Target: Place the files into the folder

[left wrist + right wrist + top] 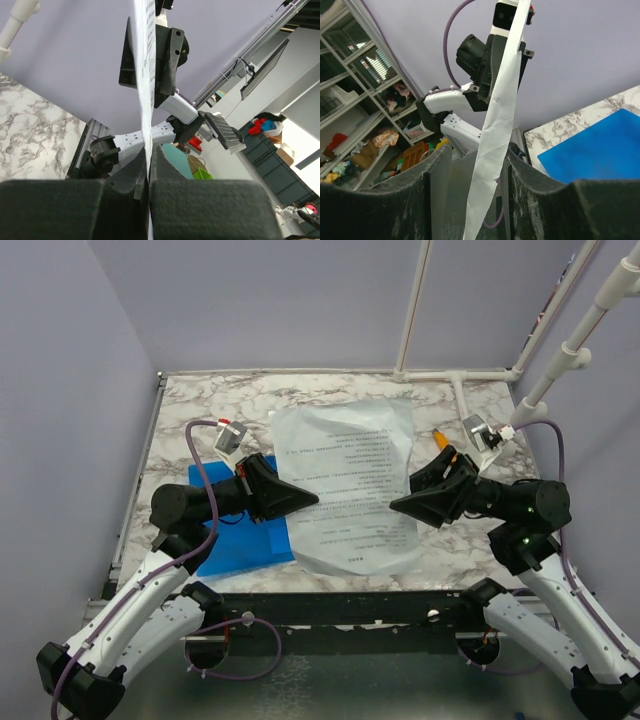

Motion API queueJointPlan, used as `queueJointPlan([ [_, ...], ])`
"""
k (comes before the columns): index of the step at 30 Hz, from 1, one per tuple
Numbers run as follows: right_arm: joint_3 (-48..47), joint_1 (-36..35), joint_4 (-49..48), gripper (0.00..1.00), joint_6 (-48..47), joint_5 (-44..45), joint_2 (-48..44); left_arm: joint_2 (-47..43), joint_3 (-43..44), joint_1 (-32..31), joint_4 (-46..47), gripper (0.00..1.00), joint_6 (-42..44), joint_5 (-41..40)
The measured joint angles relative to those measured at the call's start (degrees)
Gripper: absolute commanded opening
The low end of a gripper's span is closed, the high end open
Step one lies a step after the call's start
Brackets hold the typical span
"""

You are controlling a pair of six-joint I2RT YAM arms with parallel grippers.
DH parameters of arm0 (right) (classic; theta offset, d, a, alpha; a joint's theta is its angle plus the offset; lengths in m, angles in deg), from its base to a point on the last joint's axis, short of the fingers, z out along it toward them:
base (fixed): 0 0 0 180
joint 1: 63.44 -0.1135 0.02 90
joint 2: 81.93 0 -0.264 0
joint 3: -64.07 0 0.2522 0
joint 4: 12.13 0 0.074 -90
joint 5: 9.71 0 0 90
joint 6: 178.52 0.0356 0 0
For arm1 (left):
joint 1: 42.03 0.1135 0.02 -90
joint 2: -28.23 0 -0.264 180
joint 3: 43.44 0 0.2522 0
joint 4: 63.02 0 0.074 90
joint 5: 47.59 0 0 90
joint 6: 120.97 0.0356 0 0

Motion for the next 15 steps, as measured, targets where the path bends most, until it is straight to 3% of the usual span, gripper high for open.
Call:
queueJointPlan([
  [9, -2.9, 0.0, 4.9, 0.17, -2.6, 0.6, 1.3, 0.0, -0.2, 0.0, 0.0, 0.00, 0.1, -0.2],
  [12, -3.1, 0.0, 6.0, 0.03, -3.2, 0.9, 2.3, 0.2, -0.2, 0.0, -0.2, 0.00, 0.2, -0.4],
  [15, -3.5, 0.0, 7.5, 0.00, -4.0, 1.2, 3.0, 0.5, -0.3, 0.0, -0.5, 0.00, 0.4, -0.6],
])
